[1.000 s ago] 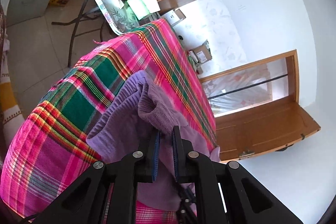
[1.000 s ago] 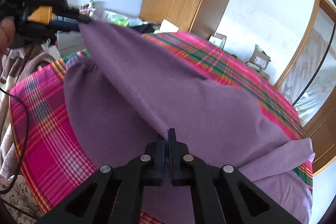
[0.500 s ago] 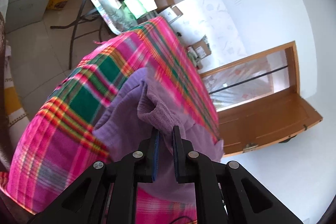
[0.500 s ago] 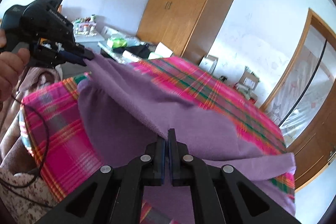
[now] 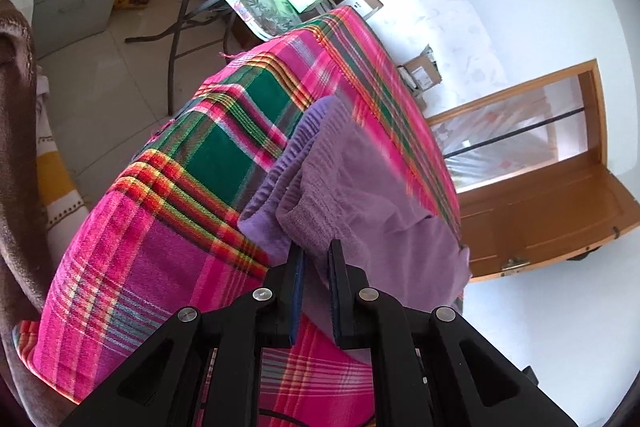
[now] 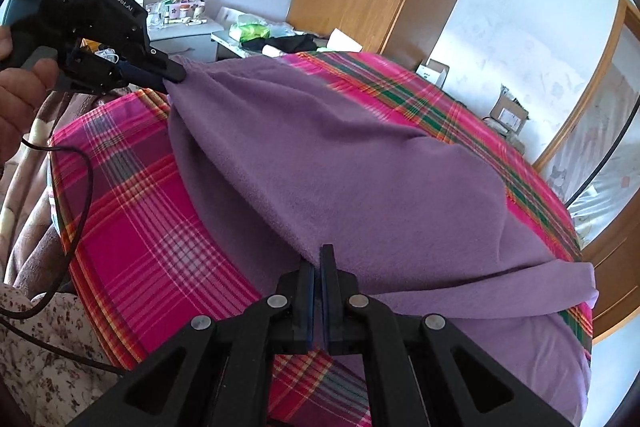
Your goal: Fold clothes
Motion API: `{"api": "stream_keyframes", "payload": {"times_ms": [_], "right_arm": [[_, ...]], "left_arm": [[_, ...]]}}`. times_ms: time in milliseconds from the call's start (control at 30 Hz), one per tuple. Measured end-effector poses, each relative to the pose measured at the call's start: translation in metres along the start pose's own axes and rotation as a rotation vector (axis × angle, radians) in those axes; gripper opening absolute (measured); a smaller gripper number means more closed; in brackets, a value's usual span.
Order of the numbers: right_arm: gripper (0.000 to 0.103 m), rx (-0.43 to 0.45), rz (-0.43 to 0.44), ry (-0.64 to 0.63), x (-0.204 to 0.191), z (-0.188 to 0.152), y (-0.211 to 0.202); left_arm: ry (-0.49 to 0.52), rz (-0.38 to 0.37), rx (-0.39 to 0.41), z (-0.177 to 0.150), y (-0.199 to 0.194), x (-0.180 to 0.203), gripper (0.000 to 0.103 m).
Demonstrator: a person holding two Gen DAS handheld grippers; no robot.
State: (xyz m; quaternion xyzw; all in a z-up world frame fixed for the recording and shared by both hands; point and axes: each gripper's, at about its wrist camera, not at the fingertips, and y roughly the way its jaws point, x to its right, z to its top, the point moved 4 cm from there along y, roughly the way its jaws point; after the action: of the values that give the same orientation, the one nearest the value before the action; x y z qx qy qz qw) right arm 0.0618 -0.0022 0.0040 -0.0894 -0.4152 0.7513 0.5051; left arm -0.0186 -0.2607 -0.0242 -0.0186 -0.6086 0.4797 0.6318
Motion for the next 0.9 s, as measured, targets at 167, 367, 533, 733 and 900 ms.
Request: {"api": "stream_keyframes", "payload": {"times_ms": [167, 367, 533, 733, 900], "right_arm": [[0.003, -0.026, 0.028, 0.006, 0.001, -0.004, 0.006], [0.008, -0.046, 0.055, 0.024, 0.001, -0.008, 0.009], [0.01, -0.051, 0.078, 0.058, 0.004, -0.009, 0.009], [0.011, -0.001, 0.161, 0.149, 0.022, -0.011, -0.01], [0.011, 0.014, 0.211, 0.22, 0.036, -0.022, -0.021]], "left_arm": [[0.001, 0.05, -0.026, -0.003, 0.007, -0.006, 0.012], [-0.019, 0.073, -0.036, -0.003, 0.01, -0.011, 0.017], [-0.03, 0.099, -0.035, -0.004, 0.009, -0.011, 0.022], [0.032, 0.173, 0.055, -0.006, -0.01, 0.002, 0.022], [0.04, 0.231, 0.126, -0.002, -0.026, 0.001, 0.022]]}}
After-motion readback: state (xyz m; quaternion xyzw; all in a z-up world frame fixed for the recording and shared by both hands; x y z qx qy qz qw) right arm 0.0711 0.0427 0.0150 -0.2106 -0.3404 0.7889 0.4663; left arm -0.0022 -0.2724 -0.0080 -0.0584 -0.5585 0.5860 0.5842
